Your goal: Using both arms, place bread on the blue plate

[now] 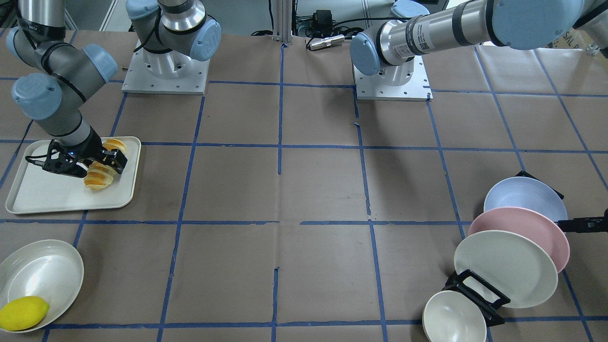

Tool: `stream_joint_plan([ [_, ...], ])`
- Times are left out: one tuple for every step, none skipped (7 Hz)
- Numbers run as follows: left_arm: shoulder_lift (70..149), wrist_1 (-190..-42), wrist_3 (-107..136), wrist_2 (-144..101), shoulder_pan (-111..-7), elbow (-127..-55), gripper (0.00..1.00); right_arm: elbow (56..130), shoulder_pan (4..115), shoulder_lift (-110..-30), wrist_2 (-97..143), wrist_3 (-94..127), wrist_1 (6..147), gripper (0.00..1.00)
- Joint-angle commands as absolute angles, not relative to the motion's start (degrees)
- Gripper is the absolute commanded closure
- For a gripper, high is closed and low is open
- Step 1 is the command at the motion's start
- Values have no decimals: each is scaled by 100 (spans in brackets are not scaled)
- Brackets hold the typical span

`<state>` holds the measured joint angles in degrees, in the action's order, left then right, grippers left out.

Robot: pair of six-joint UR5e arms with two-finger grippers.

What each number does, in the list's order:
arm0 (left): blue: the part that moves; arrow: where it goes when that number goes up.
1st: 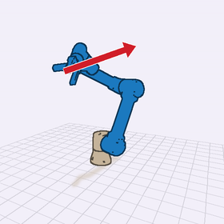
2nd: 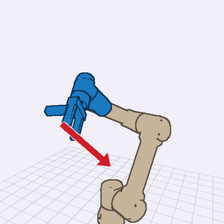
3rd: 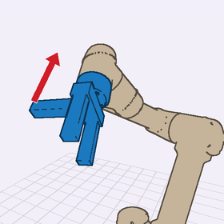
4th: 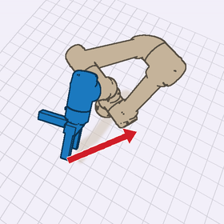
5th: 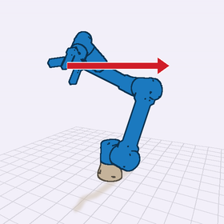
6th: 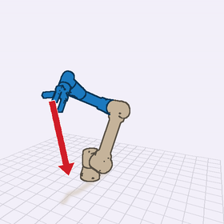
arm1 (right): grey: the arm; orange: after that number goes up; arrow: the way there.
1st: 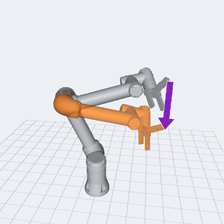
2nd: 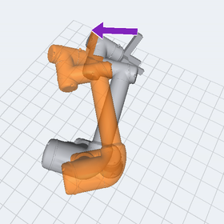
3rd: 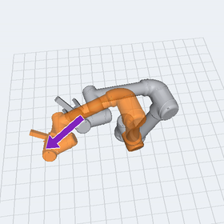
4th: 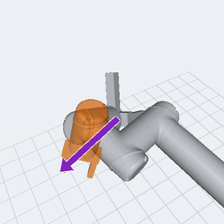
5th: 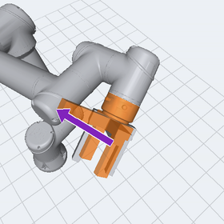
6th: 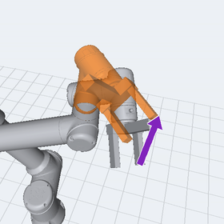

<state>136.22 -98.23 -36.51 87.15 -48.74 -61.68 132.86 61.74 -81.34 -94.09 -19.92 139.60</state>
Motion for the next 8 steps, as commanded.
stream_joint_plan([
  [13641,-10123,-3735,8876,-4896,-6135,49,13298,6170,-8174,-9474,-2214,13825,85],
  [13649,-10151,-3735,8903,-4896,-6117,61,13307,6170,-8209,-9475,-2276,13816,97],
  [13649,-10151,-3735,8903,-4896,-6091,72,13315,6170,-8287,-9466,-2285,13808,97],
  [13641,-10247,-3753,8903,-4887,-6082,77,13237,6170,-8480,-9466,-2337,13607,97],
  [13580,-10352,-3744,8912,-4895,-6065,78,13141,6170,-8943,-9457,-2434,13144,98],
  [13483,-10449,-3744,8912,-4896,-6064,78,12835,6170,-9313,-9431,-2452,12522,98],
  [13422,-10485,-3753,8912,-4878,-6064,84,12214,6187,-9464,-9413,-2452,11785,98],
  [13377,-10668,-3744,8912,-4878,-6064,94,11425,6231,-9414,-9404,-2461,11221,97],
])
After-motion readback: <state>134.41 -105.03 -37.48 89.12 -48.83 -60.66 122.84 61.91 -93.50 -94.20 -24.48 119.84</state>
